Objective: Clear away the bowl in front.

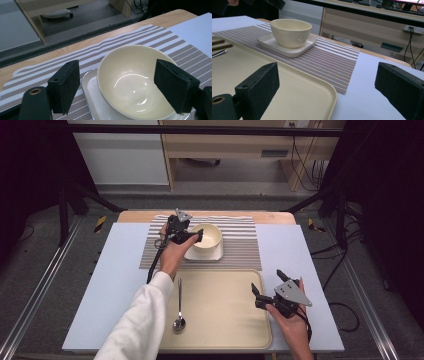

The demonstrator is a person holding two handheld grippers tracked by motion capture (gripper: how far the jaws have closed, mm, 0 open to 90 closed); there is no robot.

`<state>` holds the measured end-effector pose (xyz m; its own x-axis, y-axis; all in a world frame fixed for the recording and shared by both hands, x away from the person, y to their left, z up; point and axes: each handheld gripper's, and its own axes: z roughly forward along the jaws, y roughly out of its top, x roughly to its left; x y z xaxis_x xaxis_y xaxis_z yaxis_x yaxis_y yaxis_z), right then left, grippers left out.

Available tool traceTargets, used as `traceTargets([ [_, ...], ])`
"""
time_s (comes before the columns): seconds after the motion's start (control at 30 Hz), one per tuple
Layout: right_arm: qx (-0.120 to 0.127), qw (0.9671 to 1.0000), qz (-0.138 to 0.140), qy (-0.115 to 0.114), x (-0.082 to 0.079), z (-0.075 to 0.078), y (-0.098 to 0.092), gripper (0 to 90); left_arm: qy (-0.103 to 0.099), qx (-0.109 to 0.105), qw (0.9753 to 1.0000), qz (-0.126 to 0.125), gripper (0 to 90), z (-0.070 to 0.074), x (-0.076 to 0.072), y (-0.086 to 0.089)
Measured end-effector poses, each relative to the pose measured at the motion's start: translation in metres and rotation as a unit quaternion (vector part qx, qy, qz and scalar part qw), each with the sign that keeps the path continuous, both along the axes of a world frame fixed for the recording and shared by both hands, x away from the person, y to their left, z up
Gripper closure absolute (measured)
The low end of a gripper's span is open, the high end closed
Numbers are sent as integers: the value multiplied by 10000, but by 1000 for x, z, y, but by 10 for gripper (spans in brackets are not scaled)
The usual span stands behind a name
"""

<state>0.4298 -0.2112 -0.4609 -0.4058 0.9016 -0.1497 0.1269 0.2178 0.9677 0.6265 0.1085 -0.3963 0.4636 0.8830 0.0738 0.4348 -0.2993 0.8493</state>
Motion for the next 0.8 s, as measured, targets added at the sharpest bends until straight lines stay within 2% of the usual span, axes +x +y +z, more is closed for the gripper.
traceTargets([
  [0.4, -127, 9999, 23, 23, 0, -1, 2, 57, 154, 180, 9995, 201, 376, -20, 6, 1],
  [0.57, -159, 9999, 28, 55, 0, -2, 3, 57, 208, 83, 9993, 304, 438, -28, 10, 3],
  [0.8, -213, 9997, 31, 77, 1, -3, 4, 61, 277, 96, 9985, 453, 497, -36, 15, 2],
])
